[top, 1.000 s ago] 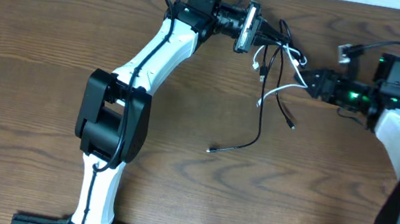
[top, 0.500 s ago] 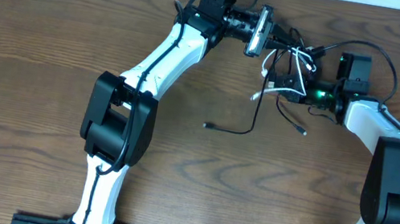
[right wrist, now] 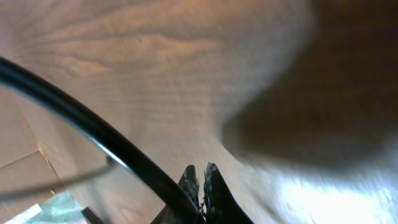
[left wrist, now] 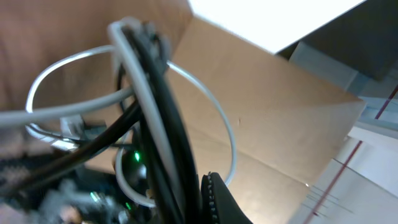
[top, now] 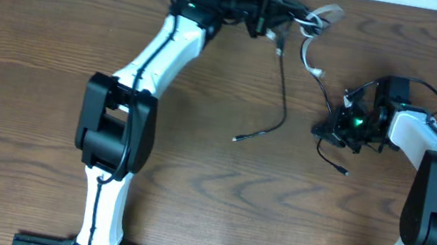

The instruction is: Untangle cables

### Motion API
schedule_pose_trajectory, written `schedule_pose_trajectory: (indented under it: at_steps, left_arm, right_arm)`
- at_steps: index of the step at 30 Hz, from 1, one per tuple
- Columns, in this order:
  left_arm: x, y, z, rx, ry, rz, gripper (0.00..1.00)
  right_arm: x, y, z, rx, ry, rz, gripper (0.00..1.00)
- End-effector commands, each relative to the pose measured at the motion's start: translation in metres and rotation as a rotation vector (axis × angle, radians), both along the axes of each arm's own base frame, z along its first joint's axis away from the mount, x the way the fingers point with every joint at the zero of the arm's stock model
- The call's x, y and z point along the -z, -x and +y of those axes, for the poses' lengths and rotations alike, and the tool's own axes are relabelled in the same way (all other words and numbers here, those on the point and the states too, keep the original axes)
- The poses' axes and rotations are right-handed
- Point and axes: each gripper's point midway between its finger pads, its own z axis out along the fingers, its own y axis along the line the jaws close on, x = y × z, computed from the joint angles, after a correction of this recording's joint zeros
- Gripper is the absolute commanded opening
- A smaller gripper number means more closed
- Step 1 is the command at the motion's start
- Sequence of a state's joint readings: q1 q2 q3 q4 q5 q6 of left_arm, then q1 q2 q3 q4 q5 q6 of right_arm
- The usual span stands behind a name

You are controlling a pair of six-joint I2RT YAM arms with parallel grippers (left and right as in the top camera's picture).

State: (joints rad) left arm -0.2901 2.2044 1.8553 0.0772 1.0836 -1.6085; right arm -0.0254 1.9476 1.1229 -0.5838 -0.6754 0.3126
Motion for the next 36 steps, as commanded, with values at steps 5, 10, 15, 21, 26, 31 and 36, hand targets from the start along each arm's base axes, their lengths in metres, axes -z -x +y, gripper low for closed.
schedule_pose_trajectory:
  at_steps: [5, 10, 15, 21, 26, 31, 36]
  left_arm:
    - [-0.018, -0.011, 0.044, 0.027, -0.065, -0.347, 0.07]
    - [-0.014, 0.006, 0.048, 0.148, -0.071, -0.509, 0.07]
    - [0.011, 0.006, 0.053, 0.139, -0.158, -0.483, 0.07]
    - [0.022, 0.01, 0.056, 0.153, -0.2, -0.484, 0.07]
    - [0.015, 0.03, 0.051, 0.26, -0.131, -0.588, 0.07]
    - [0.032, 0.044, 0.054, 0.339, -0.185, -0.732, 0.07]
    - [0.053, 0.06, 0.06, 0.413, -0.256, -0.786, 0.08]
  right_arm:
    - [-0.053, -0.001, -0.07, 0.127, 0.192, -0.105, 0.01]
    - [-0.114, 0.006, -0.126, 0.291, 0.227, -0.238, 0.01]
    - [-0.17, 0.031, -0.156, 0.408, 0.251, -0.355, 0.01]
    - [-0.215, 0.054, -0.169, 0.471, 0.299, -0.483, 0.01]
    - [-0.233, 0.064, -0.16, 0.448, 0.305, -0.54, 0.01]
    - [-0.264, 0.065, -0.156, 0.409, 0.324, -0.646, 0.01]
    - [-0.319, 0.061, -0.139, 0.273, 0.307, -0.847, 0.01]
